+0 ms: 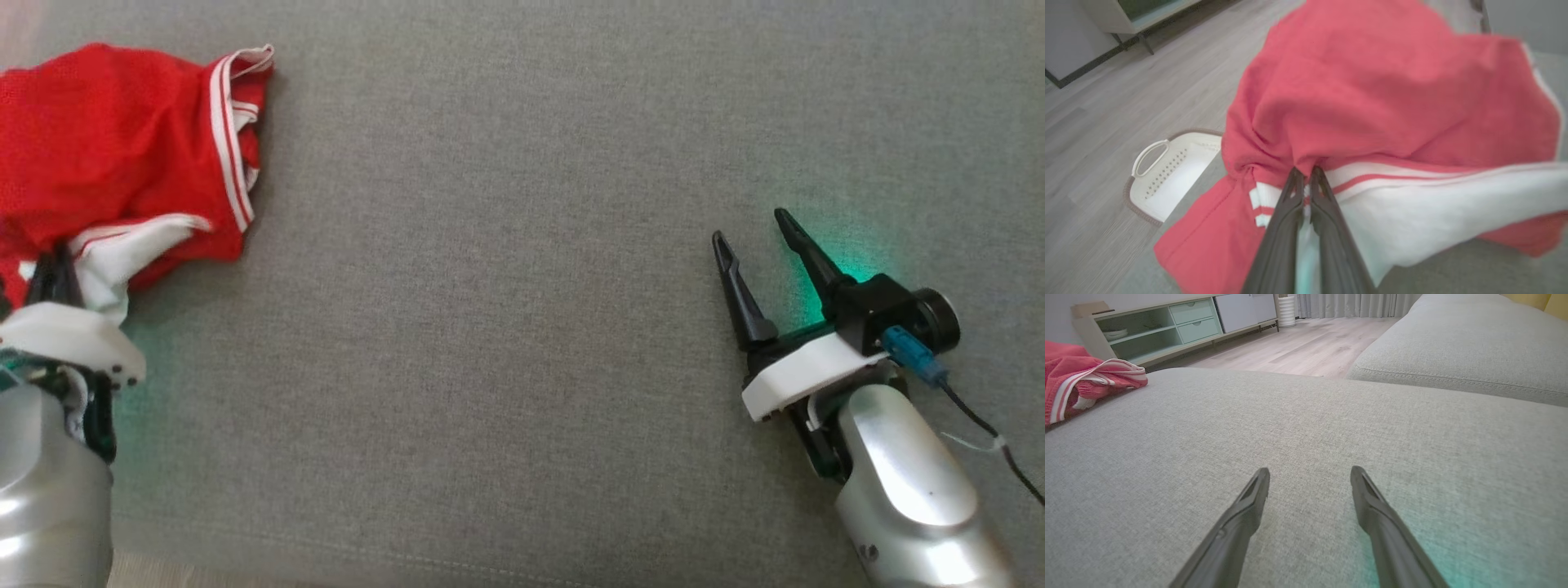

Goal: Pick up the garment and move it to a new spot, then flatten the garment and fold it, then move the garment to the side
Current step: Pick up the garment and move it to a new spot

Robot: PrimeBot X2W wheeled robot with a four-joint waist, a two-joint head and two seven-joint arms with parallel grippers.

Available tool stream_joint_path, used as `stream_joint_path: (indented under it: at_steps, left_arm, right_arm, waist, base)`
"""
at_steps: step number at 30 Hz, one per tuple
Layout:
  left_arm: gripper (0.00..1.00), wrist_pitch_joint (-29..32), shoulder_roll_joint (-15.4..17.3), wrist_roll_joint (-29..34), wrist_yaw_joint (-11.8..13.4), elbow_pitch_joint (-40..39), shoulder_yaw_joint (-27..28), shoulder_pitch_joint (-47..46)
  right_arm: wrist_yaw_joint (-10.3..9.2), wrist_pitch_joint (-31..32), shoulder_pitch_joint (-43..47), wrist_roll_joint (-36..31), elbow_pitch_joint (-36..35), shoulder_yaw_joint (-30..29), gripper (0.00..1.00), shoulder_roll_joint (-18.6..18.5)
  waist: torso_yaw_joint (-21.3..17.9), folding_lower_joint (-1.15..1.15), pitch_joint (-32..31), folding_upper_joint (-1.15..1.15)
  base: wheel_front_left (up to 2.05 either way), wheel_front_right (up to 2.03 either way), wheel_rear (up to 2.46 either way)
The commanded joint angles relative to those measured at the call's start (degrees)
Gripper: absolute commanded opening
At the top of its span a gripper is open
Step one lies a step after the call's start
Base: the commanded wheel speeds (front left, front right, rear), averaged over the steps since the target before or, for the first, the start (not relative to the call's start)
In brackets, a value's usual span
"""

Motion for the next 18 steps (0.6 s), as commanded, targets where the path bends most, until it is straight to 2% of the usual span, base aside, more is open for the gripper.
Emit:
stream_joint_path:
  at_steps: [1,7,13,18]
  left_arm:
    - [0.00,-1.70,3.41,0.10,-0.23,-2.20,0.58,-2.43]
    - [0.00,-6.75,4.62,1.31,-0.36,-11.28,-5.05,-6.58]
    - [0.00,-6.25,3.86,-1.14,-0.38,-23.98,-12.88,-9.44]
    - [0.00,-3.73,0.19,-4.52,-0.39,-32.70,-18.00,-10.46]
  right_arm:
    - [0.21,-0.05,1.70,0.42,0.09,1.18,1.00,0.57]
    - [0.21,-0.05,3.12,1.57,0.95,0.86,1.00,2.16]
    - [0.21,-0.05,4.61,2.46,1.64,1.51,1.00,3.99]
    - [0.21,-0.05,5.09,2.89,1.97,2.54,1.00,4.77]
  waist:
    - [-0.02,0.00,-1.11,0.00]
    - [-1.12,0.00,-5.78,0.00]
    - [-5.18,0.00,-10.10,0.00]
    - [-10.32,0.00,-11.56,0.00]
  base:
    - [0.00,0.00,0.00]
    - [0.00,0.00,0.00]
    - [0.00,0.00,0.00]
    - [0.00,0.00,0.00]
